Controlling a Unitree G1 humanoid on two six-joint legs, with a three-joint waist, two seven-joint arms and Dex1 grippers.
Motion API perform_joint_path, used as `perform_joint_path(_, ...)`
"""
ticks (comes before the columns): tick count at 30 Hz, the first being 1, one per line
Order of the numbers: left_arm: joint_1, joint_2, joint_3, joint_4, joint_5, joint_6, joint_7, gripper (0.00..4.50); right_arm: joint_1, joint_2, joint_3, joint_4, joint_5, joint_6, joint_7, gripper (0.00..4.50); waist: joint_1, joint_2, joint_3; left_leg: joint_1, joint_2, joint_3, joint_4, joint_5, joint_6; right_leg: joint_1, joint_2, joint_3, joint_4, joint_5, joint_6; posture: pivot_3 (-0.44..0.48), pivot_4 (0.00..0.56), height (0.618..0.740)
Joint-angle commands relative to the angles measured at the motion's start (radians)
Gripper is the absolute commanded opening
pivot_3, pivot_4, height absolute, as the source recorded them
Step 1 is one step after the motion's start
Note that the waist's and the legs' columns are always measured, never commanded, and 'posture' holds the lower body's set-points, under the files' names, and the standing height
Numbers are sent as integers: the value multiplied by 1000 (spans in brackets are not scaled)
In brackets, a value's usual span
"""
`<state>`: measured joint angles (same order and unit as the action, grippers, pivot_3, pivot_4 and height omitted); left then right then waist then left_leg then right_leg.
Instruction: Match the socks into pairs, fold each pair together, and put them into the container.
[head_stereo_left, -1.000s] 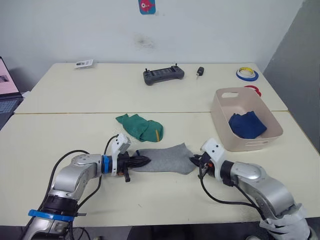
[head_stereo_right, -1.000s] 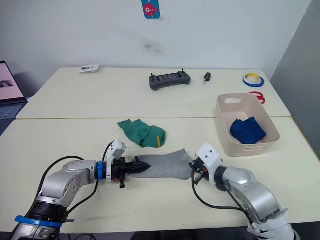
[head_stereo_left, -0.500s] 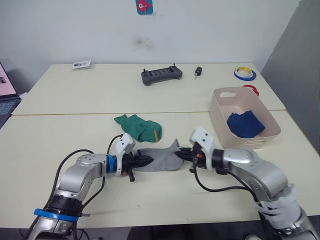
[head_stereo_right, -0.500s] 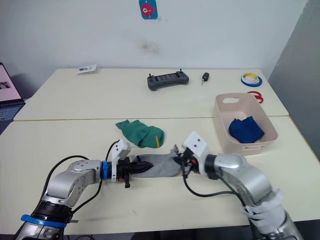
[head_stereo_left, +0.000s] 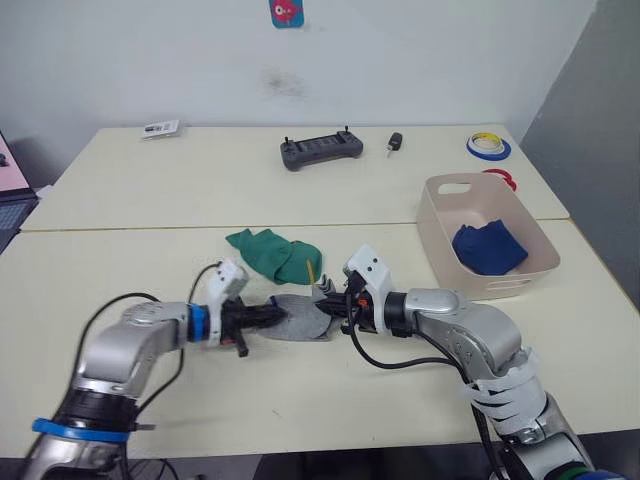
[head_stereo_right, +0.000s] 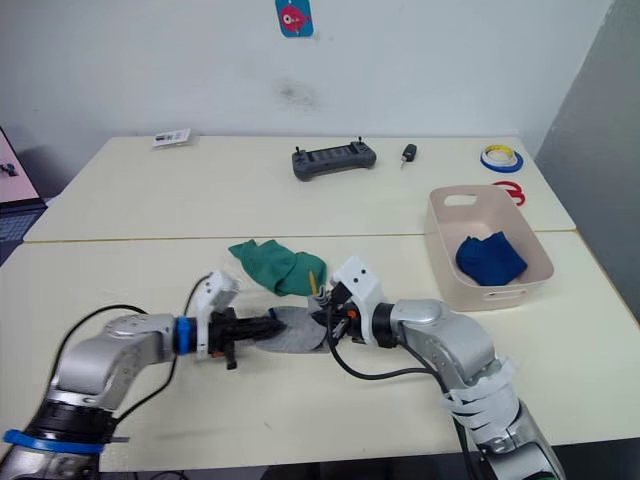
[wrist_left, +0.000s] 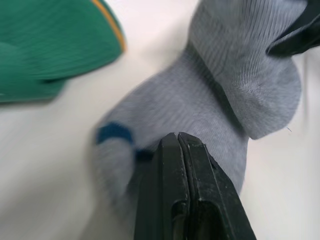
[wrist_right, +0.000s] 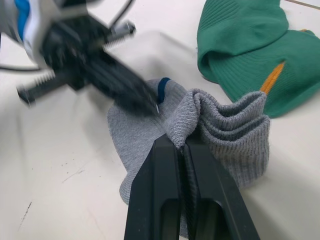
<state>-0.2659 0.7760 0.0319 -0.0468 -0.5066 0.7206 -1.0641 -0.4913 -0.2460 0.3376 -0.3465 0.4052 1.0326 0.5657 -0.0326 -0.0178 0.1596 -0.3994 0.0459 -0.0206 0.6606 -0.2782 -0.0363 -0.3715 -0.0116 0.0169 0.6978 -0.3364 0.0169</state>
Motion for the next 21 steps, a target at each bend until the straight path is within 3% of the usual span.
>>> perform_joint_path(1,-4,35,10,14,12,-26,-29,0,-19,-4,10,-15,4,-27,15,27,0,0,0,0,0,0,0,0,0,0,0,0,0,0,0,0,150,740)
perform_joint_path(13,14,2,-56,57,71,-69,-27,0,-43,-13,36,-7,-1,-48,17,27,1,0,0,0,0,1,0,0,0,0,0,0,0,0,0,0,150,740)
perform_joint_path(21,39,14,-52,64,81,-82,-35,0,-116,123,103,112,-35,-70,-12,27,-1,0,0,0,0,1,0,0,0,-1,0,0,0,0,0,0,150,740)
